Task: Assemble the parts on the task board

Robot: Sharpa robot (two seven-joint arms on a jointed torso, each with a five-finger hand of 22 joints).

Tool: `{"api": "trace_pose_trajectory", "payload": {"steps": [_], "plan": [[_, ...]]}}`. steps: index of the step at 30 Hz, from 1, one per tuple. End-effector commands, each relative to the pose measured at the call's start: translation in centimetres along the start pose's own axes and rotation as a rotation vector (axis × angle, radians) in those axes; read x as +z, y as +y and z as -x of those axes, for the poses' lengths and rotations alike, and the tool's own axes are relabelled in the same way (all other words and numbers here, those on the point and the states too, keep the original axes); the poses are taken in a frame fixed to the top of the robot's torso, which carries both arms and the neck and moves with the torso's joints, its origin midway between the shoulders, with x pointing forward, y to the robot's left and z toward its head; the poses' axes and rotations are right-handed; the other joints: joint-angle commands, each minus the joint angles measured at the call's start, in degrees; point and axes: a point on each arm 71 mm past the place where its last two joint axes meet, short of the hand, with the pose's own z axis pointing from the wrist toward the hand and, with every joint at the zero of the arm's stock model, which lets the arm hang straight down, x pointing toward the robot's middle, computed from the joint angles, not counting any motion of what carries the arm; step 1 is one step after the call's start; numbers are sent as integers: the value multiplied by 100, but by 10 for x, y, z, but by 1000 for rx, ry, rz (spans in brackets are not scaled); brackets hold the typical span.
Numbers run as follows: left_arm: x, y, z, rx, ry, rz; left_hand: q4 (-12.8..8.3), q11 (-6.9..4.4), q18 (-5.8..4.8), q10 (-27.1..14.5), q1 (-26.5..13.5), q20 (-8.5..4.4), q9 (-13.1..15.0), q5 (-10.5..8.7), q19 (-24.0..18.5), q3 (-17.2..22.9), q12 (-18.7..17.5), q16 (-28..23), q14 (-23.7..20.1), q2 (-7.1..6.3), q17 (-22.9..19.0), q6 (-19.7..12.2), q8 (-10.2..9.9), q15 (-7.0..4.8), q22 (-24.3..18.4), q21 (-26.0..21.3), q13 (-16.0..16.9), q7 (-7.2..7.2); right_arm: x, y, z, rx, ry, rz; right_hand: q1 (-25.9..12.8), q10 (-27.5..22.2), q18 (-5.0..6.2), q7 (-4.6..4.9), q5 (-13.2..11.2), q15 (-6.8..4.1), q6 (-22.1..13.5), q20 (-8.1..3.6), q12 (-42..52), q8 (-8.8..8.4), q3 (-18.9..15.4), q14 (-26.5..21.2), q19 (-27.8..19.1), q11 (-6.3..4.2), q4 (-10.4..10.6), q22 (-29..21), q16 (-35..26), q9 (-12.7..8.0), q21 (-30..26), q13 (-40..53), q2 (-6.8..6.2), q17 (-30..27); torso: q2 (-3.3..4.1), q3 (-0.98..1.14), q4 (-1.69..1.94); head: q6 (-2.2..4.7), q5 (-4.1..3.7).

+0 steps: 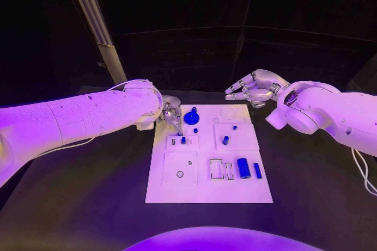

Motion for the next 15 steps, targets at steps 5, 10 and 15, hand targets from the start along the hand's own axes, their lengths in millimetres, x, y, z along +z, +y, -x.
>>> {"api": "trace_pose_trajectory", "payload": {"steps": [5, 10, 15], "plan": [[1, 0, -3, 13, 44, 27, 59, 26, -73, 5, -19, 46, -8, -12, -5, 7, 45, -3, 508, 22, 1128, 42, -18, 47, 655, 1, 11, 7, 0, 2, 0, 3, 4, 8, -39, 15, 80, 12, 38, -34, 27, -26, -7, -24, -9, 109, -6, 8, -39, -7, -31, -4, -18, -7, -24, -7, -1, 0, 2, -14, -5], [2, 0, -4, 16, 51, 36, 82, 27, -72, 6, -26, 47, -12, -13, -5, -4, 55, -2, 508, 16, 1130, 52, -16, 47, 655, 0, 17, 8, 1, 2, 0, 3, 5, 8, -39, 15, 80, 12, 38, -34, 27, -26, -7, -24, -9, 109, -6, 8, -39, -7, -31, -4, -18, -7, -24, -7, -2, 1, 2, -25, -6], [3, 0, -4, 13, 42, 41, 213, 27, -74, 15, -83, 49, -31, -12, 3, -54, 90, 4, 510, -6, 1137, 72, -18, 46, 664, 9, 40, 6, 1, 2, -1, 3, 5, 8, -39, 15, 80, 12, 38, -34, 27, -26, -7, -24, -9, 109, -6, 8, -39, -7, -31, -4, -18, -7, -24, -7, 0, -1, 6, -28, -10]]}}
